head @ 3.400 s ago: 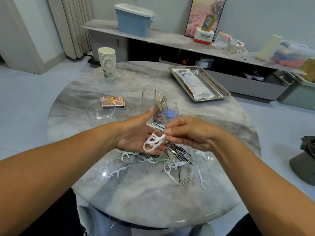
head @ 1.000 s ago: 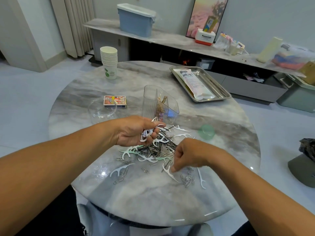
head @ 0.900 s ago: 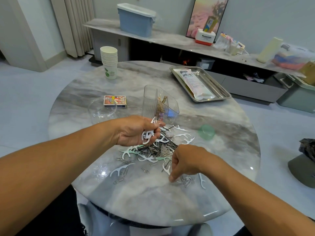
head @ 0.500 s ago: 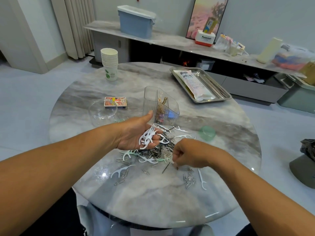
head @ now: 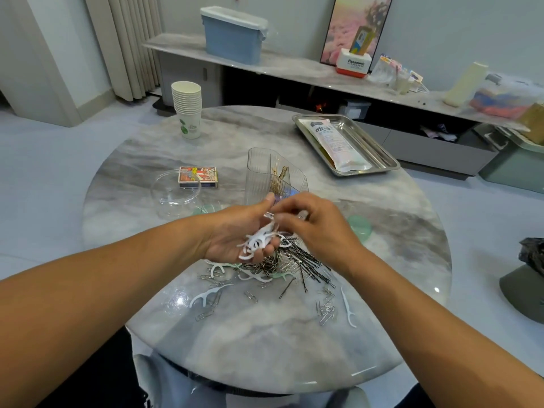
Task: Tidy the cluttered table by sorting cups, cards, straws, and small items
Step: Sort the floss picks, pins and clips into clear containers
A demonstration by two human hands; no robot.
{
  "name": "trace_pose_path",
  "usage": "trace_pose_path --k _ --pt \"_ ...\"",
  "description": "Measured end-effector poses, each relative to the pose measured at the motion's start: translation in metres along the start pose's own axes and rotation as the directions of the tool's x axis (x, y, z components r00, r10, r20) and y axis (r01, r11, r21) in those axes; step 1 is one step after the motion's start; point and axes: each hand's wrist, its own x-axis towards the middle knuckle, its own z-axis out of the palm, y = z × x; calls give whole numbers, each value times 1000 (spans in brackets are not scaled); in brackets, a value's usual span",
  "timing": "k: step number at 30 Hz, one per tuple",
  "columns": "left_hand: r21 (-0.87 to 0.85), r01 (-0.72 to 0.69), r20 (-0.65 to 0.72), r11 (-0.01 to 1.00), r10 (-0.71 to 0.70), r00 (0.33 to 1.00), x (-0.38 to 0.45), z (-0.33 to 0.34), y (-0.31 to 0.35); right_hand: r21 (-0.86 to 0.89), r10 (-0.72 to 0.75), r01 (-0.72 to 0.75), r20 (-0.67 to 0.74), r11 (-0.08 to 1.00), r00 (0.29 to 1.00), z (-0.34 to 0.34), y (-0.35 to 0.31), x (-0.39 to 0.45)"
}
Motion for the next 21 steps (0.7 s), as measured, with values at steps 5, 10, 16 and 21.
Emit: trace_pose_path --k 5,10,16,21 --pt "-58 -34 -106 998 28 994 -1 -14 4 -412 351 -236 231 880 907 -7 25 -3" --pt "-95 -21 -63 995 15 998 -2 -12 2 -615 413 -143 323 775 852 20 32 -12" --pt "-126 -23 -32 992 19 999 -4 -10 3 -703 344 -28 313 711 885 15 32 -11" --pt "21 -57 -76 998 58 995 -6 -9 -1 -689 351 -67 281 722 893 6 35 -11"
